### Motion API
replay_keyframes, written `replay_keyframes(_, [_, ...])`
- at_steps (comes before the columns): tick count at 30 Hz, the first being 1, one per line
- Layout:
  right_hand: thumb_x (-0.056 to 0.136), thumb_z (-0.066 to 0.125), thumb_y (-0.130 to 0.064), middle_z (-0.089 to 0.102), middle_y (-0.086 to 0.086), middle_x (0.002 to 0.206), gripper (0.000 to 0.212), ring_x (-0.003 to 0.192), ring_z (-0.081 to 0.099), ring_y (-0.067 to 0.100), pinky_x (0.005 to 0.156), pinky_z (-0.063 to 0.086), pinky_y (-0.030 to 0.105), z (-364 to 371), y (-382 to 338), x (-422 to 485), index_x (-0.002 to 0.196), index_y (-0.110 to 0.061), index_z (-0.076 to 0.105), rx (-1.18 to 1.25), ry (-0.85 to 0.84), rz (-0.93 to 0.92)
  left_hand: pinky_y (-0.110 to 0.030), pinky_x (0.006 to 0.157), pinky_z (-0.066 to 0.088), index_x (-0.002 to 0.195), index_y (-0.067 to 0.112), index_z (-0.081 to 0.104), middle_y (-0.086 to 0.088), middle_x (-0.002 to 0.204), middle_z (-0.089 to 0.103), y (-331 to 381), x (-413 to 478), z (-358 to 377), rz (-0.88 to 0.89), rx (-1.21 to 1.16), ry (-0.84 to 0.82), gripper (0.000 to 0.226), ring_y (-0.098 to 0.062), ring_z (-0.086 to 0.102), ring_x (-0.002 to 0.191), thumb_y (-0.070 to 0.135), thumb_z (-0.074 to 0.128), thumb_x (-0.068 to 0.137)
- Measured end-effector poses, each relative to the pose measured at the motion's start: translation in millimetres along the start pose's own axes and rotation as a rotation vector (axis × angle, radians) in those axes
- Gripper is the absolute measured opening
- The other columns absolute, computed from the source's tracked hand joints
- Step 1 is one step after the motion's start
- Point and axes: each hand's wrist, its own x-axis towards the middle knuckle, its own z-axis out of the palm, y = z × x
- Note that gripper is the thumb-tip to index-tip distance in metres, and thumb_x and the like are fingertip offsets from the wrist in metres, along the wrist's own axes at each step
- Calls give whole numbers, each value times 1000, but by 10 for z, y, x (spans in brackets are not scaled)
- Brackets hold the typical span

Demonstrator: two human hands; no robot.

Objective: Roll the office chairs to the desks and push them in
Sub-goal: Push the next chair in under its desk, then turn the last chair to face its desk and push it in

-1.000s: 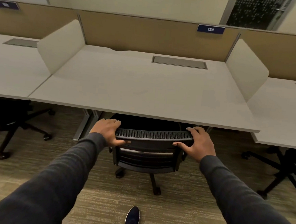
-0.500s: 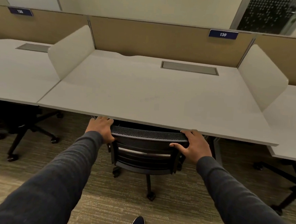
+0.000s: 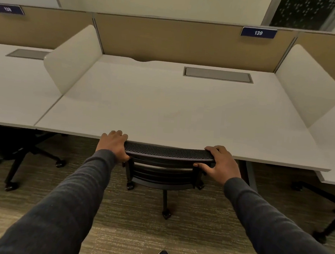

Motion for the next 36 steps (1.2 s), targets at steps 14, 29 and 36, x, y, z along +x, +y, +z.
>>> replay_keyframes(14, [78, 64, -74, 50, 0, 127, 77, 116, 49, 20, 93, 51, 37, 161, -164, 103, 138, -28, 51, -29, 55, -19, -40, 90, 40, 105, 27, 55, 4, 101, 50, -302, 190, 23, 53, 12, 9, 46, -18, 48, 98, 58, 66, 72])
replay_keyframes(29, [90, 40, -74, 21, 3, 164, 88, 148, 27, 21, 117, 32, 40, -281, 893, -1187, 160, -29, 10, 108, 16, 106, -54, 108, 29, 140, 22, 38, -7, 134, 49, 1900, -280, -111, 235, -4, 210, 86, -29, 45, 124, 77, 49, 75])
replay_keyframes(36, [92, 37, -73, 25, 5, 164, 86, 150, 23, 19, 120, 24, 37, -946, 2130, -2326, 161, -27, 13, 5, 57, 148, -56, 117, 14, 151, 23, 22, -11, 157, 28, 3804, -721, -149, 326, -104, 245, 98, -32, 21, 145, 77, 49, 74])
